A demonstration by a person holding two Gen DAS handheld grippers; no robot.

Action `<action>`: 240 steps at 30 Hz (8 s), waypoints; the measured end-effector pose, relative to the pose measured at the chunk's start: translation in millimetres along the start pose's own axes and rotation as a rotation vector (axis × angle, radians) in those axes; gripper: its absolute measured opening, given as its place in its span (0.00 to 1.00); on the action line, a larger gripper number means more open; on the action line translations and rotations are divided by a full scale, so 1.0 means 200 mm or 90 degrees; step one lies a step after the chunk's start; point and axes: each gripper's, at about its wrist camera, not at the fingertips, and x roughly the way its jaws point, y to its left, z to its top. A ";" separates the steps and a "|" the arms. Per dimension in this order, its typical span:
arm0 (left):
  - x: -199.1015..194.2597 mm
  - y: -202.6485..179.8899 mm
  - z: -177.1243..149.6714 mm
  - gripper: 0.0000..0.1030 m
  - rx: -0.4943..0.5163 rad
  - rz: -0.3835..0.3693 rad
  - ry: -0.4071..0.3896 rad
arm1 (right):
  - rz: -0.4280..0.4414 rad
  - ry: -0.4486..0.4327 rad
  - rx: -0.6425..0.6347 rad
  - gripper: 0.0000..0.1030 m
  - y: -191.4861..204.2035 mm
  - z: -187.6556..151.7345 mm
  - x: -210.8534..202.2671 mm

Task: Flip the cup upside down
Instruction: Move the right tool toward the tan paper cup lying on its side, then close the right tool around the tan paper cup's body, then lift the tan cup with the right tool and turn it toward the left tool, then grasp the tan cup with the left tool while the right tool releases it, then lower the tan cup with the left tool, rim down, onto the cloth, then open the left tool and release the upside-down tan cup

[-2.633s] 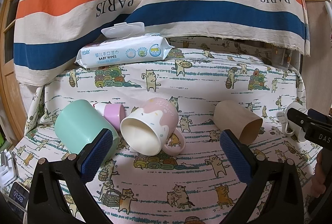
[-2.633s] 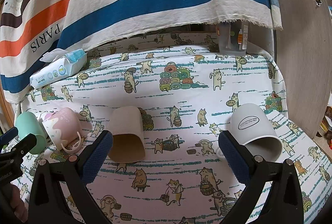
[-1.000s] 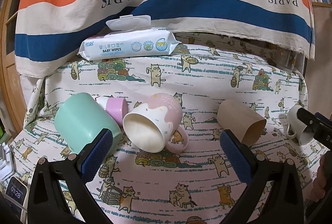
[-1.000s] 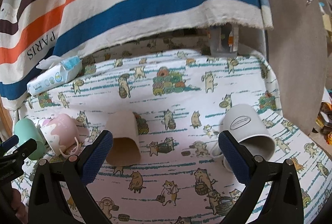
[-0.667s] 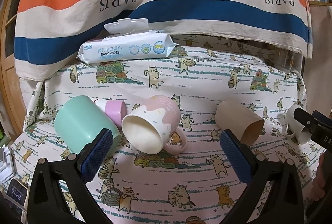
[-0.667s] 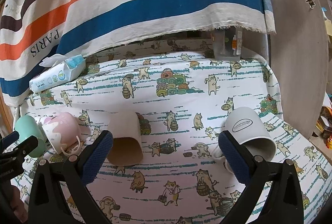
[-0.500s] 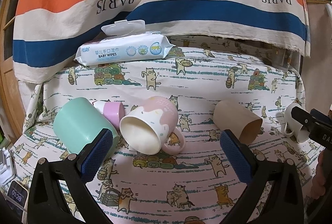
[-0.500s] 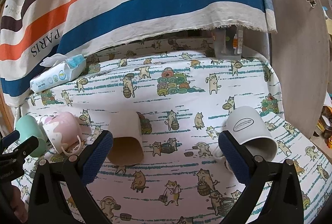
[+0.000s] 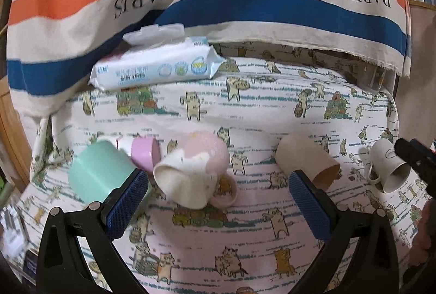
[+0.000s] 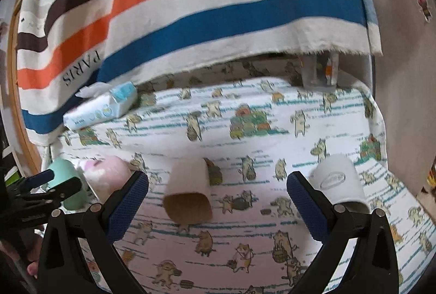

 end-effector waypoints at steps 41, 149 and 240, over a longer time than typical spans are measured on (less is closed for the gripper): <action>0.44 0.16 0.05 0.99 -0.046 -0.012 0.157 | -0.017 0.445 -0.046 0.67 0.26 -0.12 1.11; 0.29 -0.59 -0.22 0.82 0.095 -0.243 0.342 | -0.048 0.282 0.075 0.84 -0.32 -0.25 0.07; -0.25 -0.07 0.16 0.99 0.030 -0.103 -0.125 | -0.081 0.016 0.040 0.99 0.00 0.09 -0.13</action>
